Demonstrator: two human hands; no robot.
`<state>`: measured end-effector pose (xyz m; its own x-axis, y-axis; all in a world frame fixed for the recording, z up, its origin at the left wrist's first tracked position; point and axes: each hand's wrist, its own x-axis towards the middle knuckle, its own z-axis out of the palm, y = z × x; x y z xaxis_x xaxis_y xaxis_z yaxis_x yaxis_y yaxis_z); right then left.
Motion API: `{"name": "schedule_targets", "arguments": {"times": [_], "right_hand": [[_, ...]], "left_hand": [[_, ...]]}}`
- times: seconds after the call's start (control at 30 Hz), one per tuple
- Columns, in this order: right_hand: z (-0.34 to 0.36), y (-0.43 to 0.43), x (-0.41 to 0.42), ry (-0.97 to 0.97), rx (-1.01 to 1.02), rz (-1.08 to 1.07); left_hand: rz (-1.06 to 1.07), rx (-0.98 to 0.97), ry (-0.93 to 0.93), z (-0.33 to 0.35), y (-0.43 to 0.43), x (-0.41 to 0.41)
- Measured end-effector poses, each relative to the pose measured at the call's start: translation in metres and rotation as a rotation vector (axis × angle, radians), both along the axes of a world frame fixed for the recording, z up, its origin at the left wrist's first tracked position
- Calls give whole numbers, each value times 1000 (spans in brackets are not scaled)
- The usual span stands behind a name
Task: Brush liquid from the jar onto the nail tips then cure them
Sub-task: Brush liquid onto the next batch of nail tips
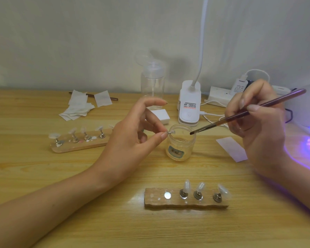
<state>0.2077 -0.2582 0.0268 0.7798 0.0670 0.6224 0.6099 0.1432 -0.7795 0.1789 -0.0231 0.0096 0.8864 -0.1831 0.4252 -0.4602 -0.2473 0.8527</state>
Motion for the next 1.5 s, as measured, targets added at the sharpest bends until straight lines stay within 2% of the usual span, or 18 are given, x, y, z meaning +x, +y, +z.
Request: {"name": "schedule_targets", "arguments": {"times": [0.33,0.6,0.83,1.0,1.17,1.4,1.5], "right_hand": [[0,-3,2,83,77,-70],[-2,0,2,192,259,-115],[-10,13,-9,178,108,-137],[-12,20,-17,180,-157,-180],[-12,23,-21,152,-322,-138],[-15,23,-22,111,-375,-118],[-13,21,-19,79,-319,-116]], "left_hand": [[-13,-7,0,0,0,-1],[-23,-24,23,-3,2,2],[-25,-25,41,-3,3,2],[-25,-11,38,-3,3,3],[-26,1,19,-3,3,2],[-15,10,9,-2,4,1],[-18,-5,7,-2,4,2]]}}
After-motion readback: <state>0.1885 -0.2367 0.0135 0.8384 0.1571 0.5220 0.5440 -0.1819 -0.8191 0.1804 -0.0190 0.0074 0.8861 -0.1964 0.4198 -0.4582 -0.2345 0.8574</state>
